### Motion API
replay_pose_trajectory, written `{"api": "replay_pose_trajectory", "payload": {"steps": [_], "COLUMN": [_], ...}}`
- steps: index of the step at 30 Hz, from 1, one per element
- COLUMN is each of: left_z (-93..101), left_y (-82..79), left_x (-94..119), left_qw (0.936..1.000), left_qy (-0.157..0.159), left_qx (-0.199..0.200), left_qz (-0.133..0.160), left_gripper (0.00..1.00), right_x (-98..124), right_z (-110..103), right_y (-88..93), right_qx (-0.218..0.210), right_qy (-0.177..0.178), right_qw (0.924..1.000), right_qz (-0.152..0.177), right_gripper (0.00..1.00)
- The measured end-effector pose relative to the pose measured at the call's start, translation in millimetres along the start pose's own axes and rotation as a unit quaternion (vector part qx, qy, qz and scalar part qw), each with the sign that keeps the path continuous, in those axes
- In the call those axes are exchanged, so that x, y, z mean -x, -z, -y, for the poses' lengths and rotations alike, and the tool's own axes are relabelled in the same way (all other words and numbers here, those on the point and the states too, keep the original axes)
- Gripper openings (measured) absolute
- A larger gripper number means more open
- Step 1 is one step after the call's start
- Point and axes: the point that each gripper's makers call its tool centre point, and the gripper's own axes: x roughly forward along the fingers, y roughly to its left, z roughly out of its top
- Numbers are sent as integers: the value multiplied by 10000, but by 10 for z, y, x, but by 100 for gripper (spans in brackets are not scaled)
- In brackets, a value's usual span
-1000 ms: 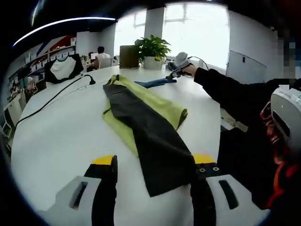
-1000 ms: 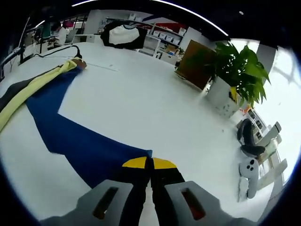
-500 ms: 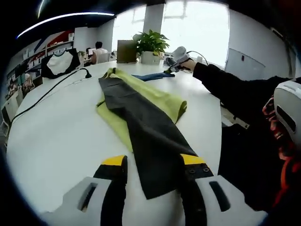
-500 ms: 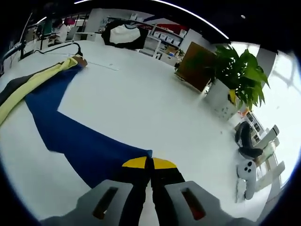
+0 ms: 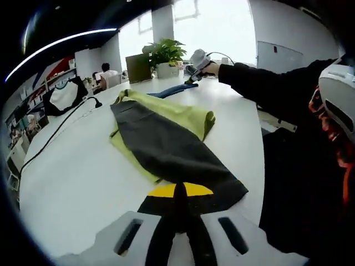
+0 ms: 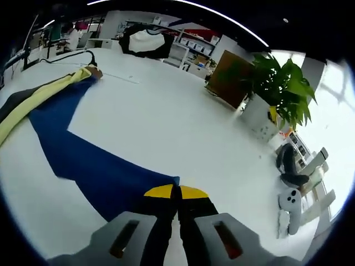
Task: Fold the garment on the visible template until the final outline fits inside the template.
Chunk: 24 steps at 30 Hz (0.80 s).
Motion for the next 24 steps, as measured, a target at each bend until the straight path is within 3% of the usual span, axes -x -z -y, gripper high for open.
{"api": "replay_pose_trajectory", "payload": {"steps": [6, 10, 14, 19, 21, 24], "left_z": [-33, -29, -77, -247, -336, -393], "left_y": [-17, -162, -216, -427, -485, -591], "left_x": [49, 120, 167, 256, 288, 326], "left_qw": [9998, 9993, 9961, 9946, 9889, 9877], "left_qy": [-27, -5, -103, -422, -681, -768], "left_qx": [-182, -193, -819, -591, -1078, -961], "left_qz": [39, 325, 317, 744, 758, 971], "left_gripper": [2, 2, 2, 2, 2, 2], "right_x": [4, 10, 10, 10, 14, -7], "right_z": [0, -5, -6, -19, -13, -15], "right_y": [0, 0, -5, -15, -15, -39], "right_qx": [-26, -26, 0, 173, 413, 1106], "right_qy": [-4, -10, 3, 70, 136, 269], "right_qw": [10000, 10000, 10000, 9998, 9989, 9931], "right_qz": [62, 72, 46, -38, -154, -273], "right_gripper": [0, 0, 0, 0, 0, 0]}}
